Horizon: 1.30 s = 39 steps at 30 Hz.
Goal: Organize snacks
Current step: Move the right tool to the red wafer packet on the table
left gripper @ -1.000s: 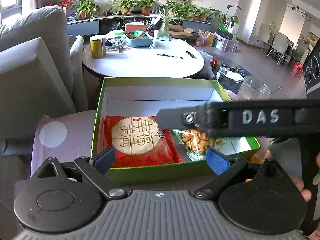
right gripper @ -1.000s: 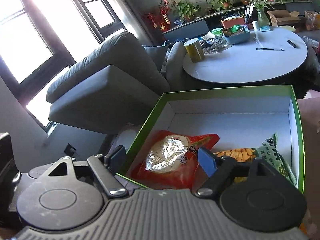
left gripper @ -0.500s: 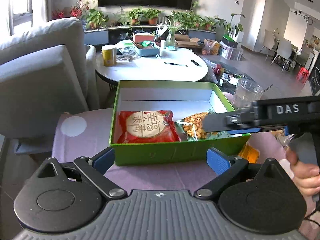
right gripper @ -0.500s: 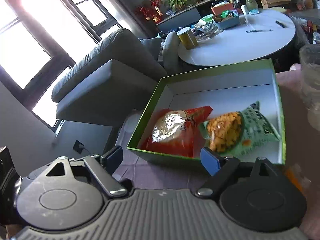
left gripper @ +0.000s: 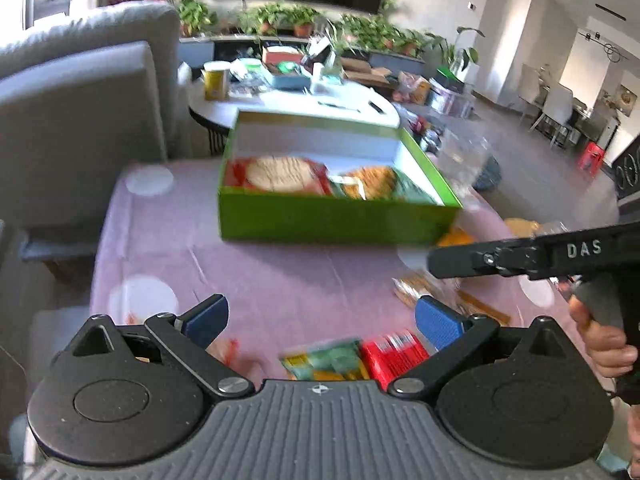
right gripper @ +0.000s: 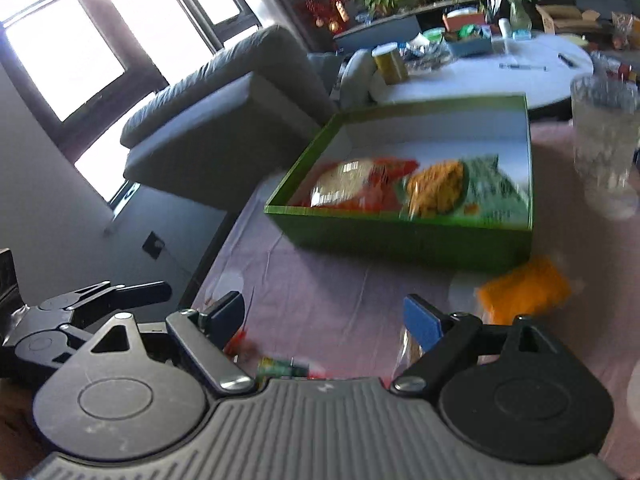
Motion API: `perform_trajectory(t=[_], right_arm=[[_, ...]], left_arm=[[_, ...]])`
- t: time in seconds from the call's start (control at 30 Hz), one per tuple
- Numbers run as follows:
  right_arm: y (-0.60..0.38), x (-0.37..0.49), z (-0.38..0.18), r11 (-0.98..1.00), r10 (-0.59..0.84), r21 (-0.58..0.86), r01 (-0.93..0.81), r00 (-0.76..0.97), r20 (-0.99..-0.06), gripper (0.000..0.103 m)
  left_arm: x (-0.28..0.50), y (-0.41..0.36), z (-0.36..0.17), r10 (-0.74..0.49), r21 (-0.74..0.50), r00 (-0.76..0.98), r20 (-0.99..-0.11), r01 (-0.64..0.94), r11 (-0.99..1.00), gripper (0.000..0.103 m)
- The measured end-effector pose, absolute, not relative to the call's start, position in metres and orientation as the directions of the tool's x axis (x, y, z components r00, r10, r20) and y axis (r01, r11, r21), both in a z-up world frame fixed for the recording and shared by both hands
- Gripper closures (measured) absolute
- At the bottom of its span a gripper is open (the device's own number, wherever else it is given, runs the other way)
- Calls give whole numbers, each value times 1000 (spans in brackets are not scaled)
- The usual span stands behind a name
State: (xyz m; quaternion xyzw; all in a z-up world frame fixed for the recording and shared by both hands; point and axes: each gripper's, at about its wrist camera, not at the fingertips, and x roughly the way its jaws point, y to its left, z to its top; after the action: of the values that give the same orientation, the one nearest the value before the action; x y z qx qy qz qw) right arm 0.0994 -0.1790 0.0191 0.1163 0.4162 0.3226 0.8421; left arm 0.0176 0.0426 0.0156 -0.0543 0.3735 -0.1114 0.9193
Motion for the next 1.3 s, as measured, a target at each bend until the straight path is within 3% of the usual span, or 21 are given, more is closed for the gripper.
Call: perform_trajectory(t=[0.3, 0.4, 0.5, 0.57, 0.67, 1.3], right_arm=[[-190, 72, -2, 771, 635, 496, -399, 424, -646, 34], [-193, 65, -6, 770, 636, 502, -392, 413, -652, 42], [-195, 60, -10, 771, 634, 502, -391, 401, -661, 52], [-198, 58, -15, 771, 633, 507, -384, 387, -670, 57], [-201, 58, -22, 768, 638, 529, -361, 362, -680, 64], [-201, 59, -45, 800, 599, 531, -279, 310, -739, 64]], left_arm=[[1, 18, -12, -296, -230, 622, -725, 185, 955, 5], [0, 15, -16, -310, -254, 617, -724, 180, 950, 8], [-1, 13, -19, -367, -313, 594, -716, 196, 929, 17], [-2, 8, -22, -374, -314, 584, -721, 206, 927, 29], [-1, 3, -28, -370, -308, 562, -739, 207, 929, 38], [13, -12, -55, -402, -358, 465, -789, 183, 916, 38]])
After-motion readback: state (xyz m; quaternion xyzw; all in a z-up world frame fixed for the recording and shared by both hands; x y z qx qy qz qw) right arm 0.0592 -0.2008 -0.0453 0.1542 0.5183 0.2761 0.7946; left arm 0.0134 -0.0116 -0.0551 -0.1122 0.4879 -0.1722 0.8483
